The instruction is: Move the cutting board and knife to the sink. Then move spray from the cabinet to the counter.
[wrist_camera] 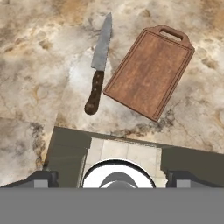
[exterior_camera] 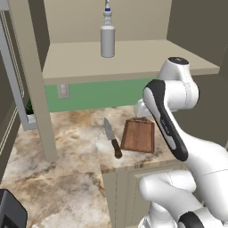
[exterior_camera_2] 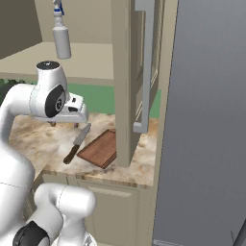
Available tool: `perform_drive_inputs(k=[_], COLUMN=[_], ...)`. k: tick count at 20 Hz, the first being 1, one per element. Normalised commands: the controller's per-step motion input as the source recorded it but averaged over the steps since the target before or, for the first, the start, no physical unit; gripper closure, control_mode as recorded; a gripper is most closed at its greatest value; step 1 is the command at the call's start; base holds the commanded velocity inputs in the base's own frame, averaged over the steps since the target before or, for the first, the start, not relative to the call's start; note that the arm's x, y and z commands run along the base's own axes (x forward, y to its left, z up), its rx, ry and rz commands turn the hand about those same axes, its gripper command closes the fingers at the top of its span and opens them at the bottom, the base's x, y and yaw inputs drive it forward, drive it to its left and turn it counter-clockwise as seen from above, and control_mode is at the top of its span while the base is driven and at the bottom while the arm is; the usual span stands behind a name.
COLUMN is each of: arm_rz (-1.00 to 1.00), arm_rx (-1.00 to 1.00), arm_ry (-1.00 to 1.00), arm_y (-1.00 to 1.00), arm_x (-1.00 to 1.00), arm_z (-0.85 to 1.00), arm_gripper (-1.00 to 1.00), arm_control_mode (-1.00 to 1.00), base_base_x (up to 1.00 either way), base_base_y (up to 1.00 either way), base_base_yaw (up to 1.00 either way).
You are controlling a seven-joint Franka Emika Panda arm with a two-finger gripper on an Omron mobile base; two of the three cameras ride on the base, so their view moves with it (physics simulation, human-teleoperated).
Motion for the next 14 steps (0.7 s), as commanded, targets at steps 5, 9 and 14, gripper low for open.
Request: perform_drive_inputs(k=[5,9,14], arm_rz=[0.02,0.01,0.0], arm_rx=[0.0,0.0,0.0], arm_ry=[0.0,0.0,0.0], arm_y=[0.27,0.25,0.32], arm_x=[-0.13,-0.04,0.0], arm_z=[-0.44,-0.53,-0.63], arm_gripper=[-1.0,-1.0,-1.0], arm_control_mode=[-1.0,-1.0,-1.0], base_base_x=[0.0,0.0,0.0], base_base_y=[0.0,0.0,0.0], base_base_yaw=[0.0,0.0,0.0])
